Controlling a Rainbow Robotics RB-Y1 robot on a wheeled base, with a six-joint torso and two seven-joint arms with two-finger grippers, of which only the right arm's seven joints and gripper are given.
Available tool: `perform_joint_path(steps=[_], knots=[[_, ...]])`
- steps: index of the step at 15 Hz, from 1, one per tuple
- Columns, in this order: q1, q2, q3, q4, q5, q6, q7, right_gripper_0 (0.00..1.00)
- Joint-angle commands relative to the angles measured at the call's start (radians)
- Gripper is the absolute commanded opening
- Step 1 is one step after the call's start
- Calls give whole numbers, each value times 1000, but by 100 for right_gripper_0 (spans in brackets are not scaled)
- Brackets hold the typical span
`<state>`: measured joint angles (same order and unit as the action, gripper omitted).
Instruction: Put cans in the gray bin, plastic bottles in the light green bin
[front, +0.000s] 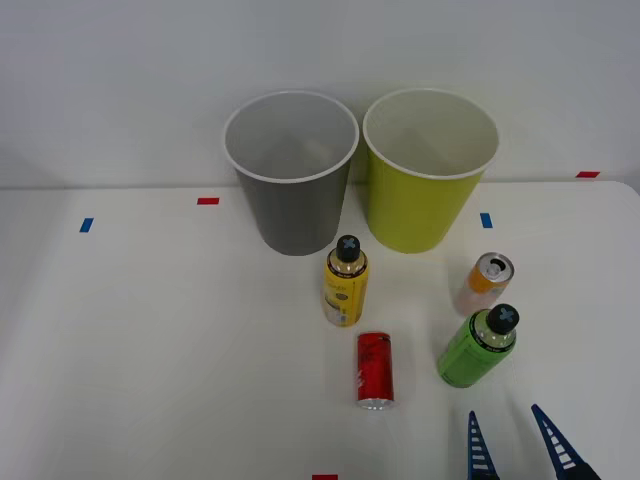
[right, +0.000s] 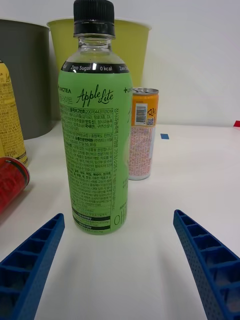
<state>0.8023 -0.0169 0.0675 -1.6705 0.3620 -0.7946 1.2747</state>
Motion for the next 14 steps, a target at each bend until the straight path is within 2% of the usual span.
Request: perform_joint_path(steps=[1, 14], knots=[[0, 0, 0, 0, 0, 0, 0, 75], [0, 0, 0, 0, 0, 0, 0, 75]])
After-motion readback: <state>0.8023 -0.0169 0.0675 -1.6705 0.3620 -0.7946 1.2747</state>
